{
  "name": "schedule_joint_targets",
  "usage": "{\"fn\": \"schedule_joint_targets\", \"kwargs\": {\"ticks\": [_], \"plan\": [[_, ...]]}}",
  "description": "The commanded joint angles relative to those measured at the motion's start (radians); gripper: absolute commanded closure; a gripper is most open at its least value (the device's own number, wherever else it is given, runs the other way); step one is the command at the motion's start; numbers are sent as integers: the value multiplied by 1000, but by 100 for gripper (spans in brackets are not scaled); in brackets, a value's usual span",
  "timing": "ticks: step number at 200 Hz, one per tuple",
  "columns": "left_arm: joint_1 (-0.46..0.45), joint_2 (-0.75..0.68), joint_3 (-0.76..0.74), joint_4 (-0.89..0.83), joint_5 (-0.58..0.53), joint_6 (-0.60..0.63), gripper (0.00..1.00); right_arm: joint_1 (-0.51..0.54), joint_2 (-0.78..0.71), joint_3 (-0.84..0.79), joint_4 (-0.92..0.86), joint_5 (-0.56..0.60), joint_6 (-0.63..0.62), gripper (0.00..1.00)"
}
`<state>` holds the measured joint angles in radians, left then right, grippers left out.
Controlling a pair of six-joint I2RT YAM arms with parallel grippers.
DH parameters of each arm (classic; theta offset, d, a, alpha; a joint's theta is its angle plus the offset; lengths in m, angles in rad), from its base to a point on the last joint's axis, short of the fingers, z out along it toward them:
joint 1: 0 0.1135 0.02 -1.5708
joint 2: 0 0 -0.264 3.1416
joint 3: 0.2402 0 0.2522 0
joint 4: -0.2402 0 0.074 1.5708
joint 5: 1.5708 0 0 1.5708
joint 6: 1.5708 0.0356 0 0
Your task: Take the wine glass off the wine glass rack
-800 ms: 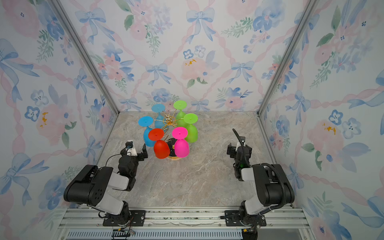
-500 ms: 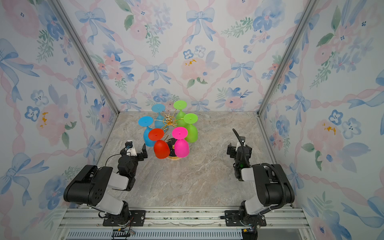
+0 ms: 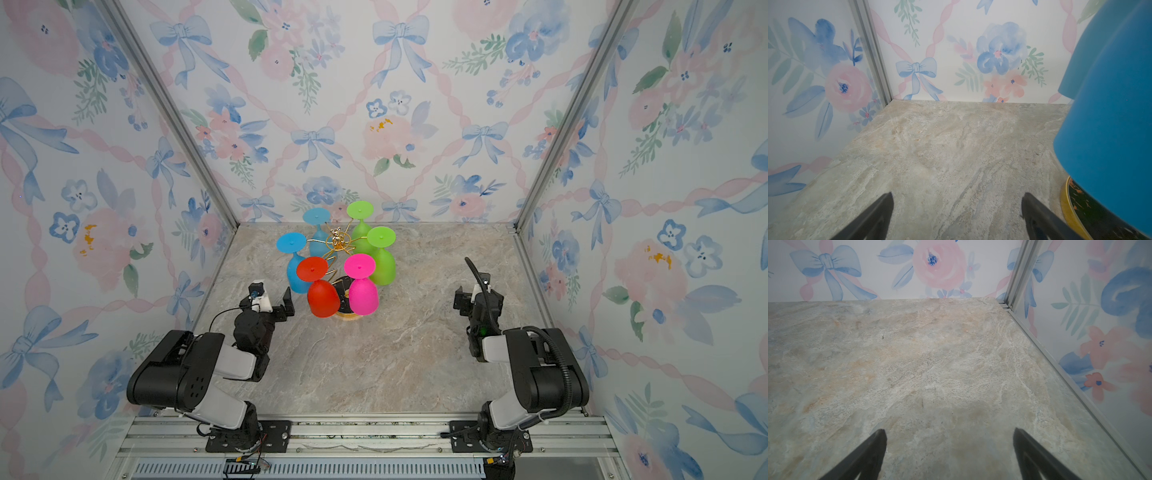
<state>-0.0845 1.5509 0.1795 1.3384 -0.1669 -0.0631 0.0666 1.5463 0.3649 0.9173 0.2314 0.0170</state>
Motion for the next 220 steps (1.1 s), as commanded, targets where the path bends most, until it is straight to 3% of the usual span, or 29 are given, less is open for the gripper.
{"fn": "schedule_joint_targets", "kwargs": {"ticks": [1,30,50,79,132,161,192,220], "plan": [[1,5,4,21,9,-9,2,5,3,22,1,-9,-6,3],[1,-24,1,7,-38,-27,2,6,-18,41,-47,9,-3,3],[0,-73,2,-33,-69,-33,2,7,-74,112,-216,22,2,3],[0,-209,40,-253,-144,-86,2,11,-149,205,-432,30,4,3],[0,-482,12,-540,-294,-165,2,17,-276,358,-775,-60,160,3],[0,-590,56,-731,-267,-260,2,22,-293,478,-990,-120,232,1],[-4,-612,189,-986,-219,-320,3,24,-330,551,-1133,-205,323,1],[-3,-681,291,-1157,-176,-355,2,24,-362,609,-1236,-358,365,4]]}}
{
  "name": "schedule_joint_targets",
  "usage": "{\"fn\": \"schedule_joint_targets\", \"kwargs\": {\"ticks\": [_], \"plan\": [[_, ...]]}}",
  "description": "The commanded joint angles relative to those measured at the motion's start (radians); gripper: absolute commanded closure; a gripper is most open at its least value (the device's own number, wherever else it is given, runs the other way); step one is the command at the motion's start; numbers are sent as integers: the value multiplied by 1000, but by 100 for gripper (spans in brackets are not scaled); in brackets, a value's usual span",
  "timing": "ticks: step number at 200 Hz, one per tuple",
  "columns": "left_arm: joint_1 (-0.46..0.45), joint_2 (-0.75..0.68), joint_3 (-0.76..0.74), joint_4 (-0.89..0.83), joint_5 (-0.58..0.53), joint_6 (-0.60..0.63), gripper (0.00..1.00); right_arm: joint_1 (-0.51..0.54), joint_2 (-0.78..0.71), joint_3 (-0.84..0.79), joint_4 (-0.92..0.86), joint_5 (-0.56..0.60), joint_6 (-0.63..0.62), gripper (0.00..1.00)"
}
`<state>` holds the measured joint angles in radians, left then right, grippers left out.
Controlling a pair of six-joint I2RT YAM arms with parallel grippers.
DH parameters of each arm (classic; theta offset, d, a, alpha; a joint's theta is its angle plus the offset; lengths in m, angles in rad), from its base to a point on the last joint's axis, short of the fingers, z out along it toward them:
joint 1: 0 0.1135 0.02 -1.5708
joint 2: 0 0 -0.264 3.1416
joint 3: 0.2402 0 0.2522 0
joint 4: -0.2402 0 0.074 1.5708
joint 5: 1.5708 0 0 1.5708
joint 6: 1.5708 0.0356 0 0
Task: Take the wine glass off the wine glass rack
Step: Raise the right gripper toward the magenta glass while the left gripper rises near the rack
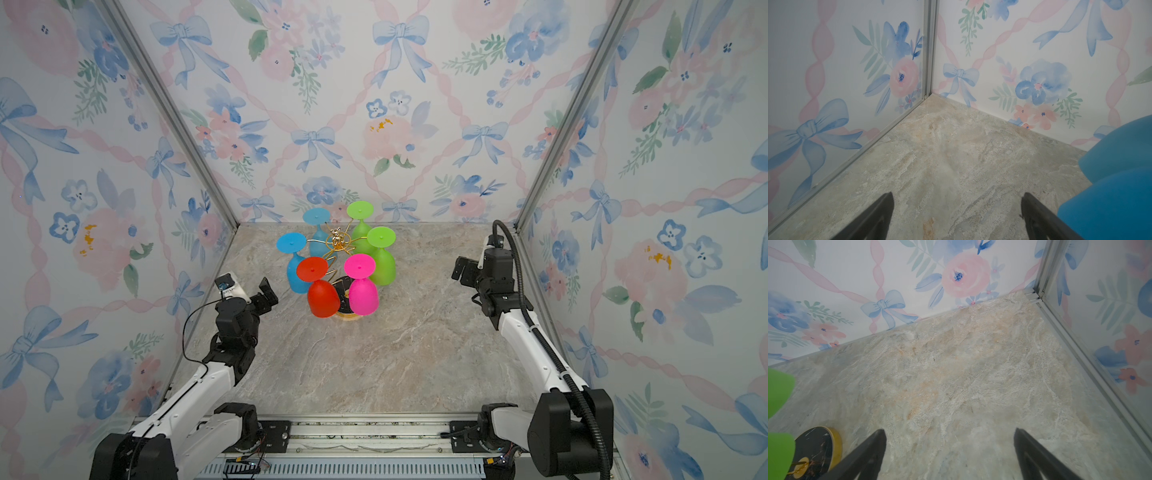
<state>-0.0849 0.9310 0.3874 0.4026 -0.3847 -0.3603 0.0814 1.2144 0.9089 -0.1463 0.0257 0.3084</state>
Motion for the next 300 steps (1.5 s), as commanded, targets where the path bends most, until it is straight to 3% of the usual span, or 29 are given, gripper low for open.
{"fn": "schedule_joint_targets", "kwargs": {"ticks": [1,22,49,88,110,173,210,300], "plan": [[-3,-65,87,-228,42,-57,2,9,-30,65,-173,-153,74,4],[6,-110,171,-342,63,1,2,9,-39,113,-254,-257,115,6],[17,-176,224,-406,180,60,2,17,-48,134,-264,-367,213,13],[31,-218,237,-425,394,117,2,100,-24,221,-312,-433,263,17],[33,-214,230,-416,437,133,2,167,-16,284,-340,-459,275,18],[51,-212,213,-363,613,169,2,248,16,291,-170,-636,455,29],[52,-214,208,-356,673,169,2,297,54,321,-156,-676,471,38],[66,-236,193,-350,665,159,2,370,124,344,-22,-767,597,55]]}}
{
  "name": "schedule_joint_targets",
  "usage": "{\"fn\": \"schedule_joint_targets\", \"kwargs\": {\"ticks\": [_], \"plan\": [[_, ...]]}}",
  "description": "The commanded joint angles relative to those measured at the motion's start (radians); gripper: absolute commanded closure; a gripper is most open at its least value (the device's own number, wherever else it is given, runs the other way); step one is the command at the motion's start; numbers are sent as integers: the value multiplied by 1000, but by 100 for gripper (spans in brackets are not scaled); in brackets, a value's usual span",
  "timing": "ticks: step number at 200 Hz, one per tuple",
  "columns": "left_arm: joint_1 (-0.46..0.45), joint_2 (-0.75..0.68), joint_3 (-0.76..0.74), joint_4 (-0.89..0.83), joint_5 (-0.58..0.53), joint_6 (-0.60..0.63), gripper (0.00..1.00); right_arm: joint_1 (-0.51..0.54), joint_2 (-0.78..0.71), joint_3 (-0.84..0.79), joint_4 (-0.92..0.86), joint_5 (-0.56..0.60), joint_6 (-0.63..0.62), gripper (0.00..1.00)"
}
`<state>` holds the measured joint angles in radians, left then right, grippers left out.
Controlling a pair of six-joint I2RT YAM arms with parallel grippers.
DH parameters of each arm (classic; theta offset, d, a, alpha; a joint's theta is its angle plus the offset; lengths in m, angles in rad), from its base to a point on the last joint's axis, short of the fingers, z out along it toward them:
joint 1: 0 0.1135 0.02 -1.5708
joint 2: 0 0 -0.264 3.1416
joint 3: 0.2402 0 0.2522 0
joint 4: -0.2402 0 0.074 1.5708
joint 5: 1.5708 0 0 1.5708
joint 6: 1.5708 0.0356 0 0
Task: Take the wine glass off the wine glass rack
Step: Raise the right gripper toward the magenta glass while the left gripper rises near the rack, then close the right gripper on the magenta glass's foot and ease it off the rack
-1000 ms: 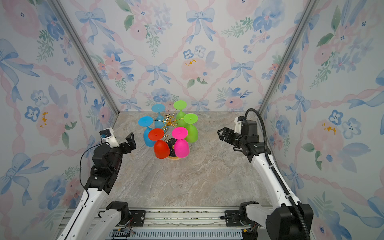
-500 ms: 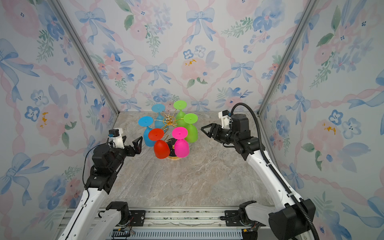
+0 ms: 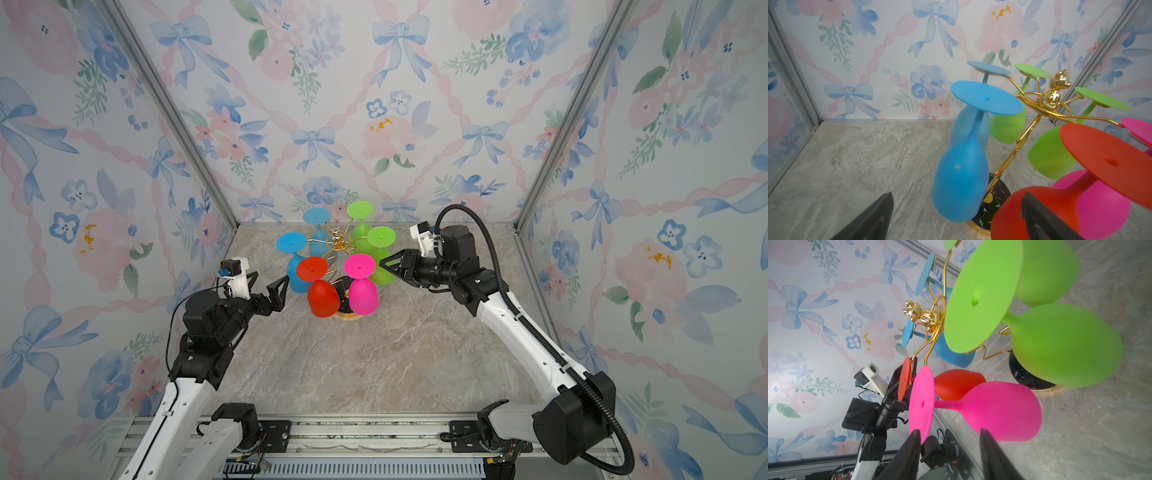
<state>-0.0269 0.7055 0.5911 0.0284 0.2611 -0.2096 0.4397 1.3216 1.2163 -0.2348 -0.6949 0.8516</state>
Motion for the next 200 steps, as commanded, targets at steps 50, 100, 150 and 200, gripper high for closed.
{"fn": "schedule_joint_targets", "kwargs": {"ticks": [50,100,150,200], "plan": [[27,-14,-13,27,20,2,2,33,46,40,107,-62,93,62],[41,-16,-16,34,26,-7,2,50,72,45,140,-73,120,68],[68,-16,-21,45,39,-19,2,54,84,47,164,-83,145,76],[87,-20,-25,54,52,-29,2,53,87,46,173,-83,157,82]]}}
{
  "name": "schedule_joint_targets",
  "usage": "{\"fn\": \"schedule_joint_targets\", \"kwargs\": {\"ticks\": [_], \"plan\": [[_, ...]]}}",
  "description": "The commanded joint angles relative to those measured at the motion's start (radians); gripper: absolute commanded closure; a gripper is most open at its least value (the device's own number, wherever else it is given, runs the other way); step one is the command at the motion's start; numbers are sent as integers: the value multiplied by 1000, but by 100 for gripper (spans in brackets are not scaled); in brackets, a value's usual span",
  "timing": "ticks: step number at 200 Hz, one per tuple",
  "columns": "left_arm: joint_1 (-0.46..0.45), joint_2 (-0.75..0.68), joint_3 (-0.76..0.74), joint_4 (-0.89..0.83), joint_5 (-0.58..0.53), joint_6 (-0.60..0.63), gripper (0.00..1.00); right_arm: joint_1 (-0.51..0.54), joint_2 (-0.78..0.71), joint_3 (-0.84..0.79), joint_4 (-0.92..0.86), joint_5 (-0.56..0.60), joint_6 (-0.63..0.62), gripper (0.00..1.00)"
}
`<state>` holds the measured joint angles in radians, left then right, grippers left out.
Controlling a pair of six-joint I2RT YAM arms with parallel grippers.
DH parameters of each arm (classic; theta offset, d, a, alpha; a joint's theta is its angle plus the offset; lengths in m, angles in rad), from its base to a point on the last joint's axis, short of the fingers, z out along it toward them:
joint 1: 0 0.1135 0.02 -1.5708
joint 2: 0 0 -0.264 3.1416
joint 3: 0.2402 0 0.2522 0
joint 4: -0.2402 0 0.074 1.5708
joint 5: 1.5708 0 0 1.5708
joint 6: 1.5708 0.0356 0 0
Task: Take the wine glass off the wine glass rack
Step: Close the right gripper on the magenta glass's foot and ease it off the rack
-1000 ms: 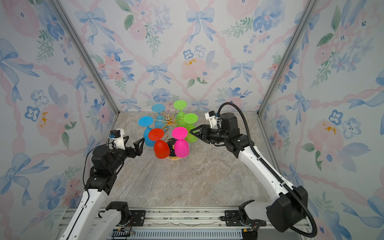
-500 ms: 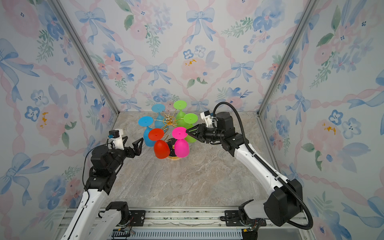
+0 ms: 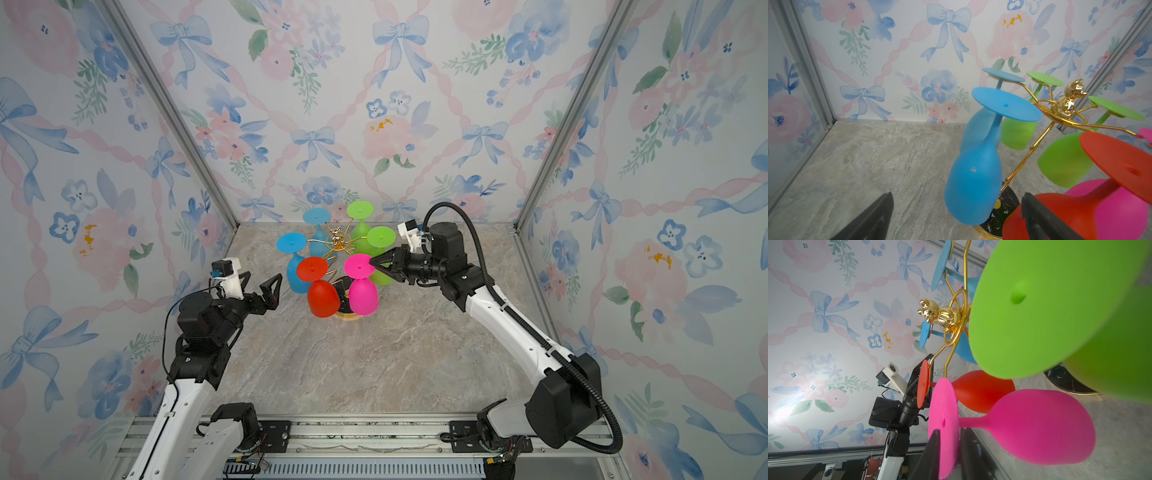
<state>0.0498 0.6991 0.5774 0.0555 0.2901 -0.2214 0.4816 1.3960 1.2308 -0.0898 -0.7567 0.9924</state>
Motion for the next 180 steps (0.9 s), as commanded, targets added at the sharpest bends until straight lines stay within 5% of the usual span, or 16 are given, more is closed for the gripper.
{"fn": "schedule_joint_targets", "kwargs": {"ticks": [1,180], "plan": [[10,-13,-11,27,23,-17,2,11,13,31,28,-21,17,82],[22,-22,-17,36,23,-24,2,11,12,17,162,-30,145,100]]}}
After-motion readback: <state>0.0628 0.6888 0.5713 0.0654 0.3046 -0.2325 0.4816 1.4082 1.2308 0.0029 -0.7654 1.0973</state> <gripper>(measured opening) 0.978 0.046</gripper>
